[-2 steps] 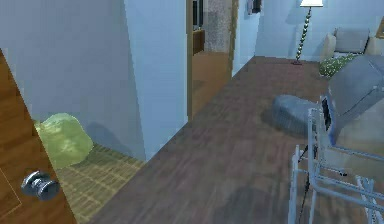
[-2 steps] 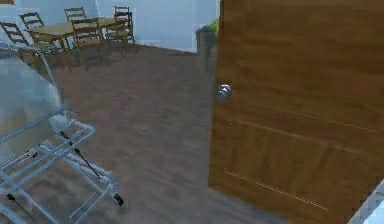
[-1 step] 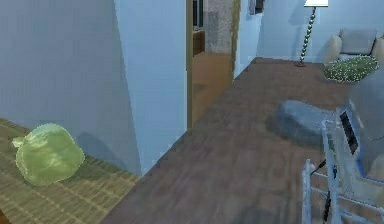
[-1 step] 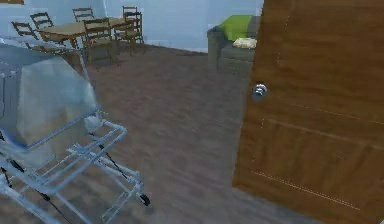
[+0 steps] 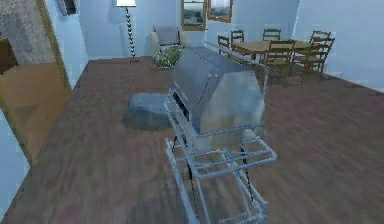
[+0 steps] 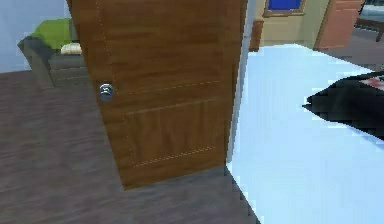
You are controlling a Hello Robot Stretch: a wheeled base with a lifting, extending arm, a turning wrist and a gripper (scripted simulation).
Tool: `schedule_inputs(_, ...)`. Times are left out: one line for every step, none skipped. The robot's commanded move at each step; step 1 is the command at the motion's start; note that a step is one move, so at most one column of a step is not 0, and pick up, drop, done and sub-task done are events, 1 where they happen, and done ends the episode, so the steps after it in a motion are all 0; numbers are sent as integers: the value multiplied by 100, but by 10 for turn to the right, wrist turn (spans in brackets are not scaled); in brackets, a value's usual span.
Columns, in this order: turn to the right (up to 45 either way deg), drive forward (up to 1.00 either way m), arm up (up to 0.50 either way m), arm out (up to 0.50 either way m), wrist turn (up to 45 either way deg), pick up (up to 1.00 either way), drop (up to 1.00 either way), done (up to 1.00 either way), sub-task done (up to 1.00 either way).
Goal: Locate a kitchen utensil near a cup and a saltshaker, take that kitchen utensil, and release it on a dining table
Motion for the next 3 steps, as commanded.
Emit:
schedule_inputs(270,0,0,0,0,0,0,0,0)
schedule_inputs(0,20,0,0,0,0,0,0,0)
schedule_inputs(-450,0,0,0,0,0,0,0,0)
